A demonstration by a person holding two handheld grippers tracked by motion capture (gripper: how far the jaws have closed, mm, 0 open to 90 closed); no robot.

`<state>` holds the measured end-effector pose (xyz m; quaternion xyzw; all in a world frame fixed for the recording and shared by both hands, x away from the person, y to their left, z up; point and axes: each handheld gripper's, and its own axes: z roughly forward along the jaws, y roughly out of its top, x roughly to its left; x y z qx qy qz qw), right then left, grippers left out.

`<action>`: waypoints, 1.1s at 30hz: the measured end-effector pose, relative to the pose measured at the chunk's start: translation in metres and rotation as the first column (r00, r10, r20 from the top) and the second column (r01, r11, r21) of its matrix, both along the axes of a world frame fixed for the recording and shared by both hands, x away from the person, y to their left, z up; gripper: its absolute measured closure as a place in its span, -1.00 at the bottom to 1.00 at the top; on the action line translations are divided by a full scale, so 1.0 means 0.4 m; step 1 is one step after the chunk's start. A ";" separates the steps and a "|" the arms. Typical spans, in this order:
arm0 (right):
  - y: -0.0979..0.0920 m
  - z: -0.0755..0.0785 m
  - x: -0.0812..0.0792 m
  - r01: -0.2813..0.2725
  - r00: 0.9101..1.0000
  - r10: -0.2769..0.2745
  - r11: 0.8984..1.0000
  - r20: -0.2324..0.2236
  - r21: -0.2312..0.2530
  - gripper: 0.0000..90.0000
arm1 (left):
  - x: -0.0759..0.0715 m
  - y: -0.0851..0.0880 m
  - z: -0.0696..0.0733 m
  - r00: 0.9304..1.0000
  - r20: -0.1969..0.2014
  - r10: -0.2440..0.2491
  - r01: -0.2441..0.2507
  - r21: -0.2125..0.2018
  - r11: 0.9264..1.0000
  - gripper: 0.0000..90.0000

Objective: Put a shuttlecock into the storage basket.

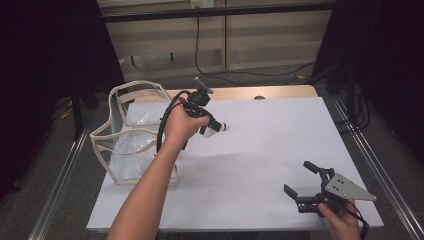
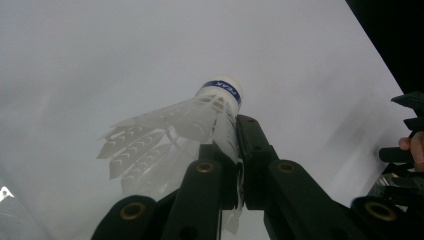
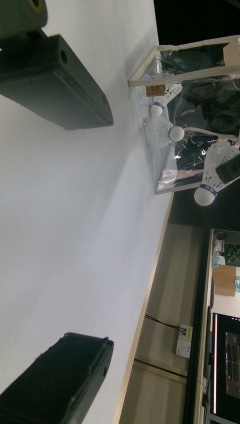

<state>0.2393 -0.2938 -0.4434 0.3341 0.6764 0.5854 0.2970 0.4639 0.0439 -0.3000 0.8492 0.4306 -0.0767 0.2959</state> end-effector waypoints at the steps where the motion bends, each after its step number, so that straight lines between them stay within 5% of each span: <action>1: 0.000 0.000 0.000 0.000 1.000 0.000 1.000 0.000 0.000 -0.97 | -0.001 0.001 0.002 1.000 -0.002 0.000 0.000 -0.007 1.000 0.95; 33: -0.001 0.001 -0.001 0.000 1.000 0.000 1.000 0.000 0.003 -0.97 | -0.007 0.026 0.094 1.000 -0.002 -0.004 0.004 0.002 1.000 0.95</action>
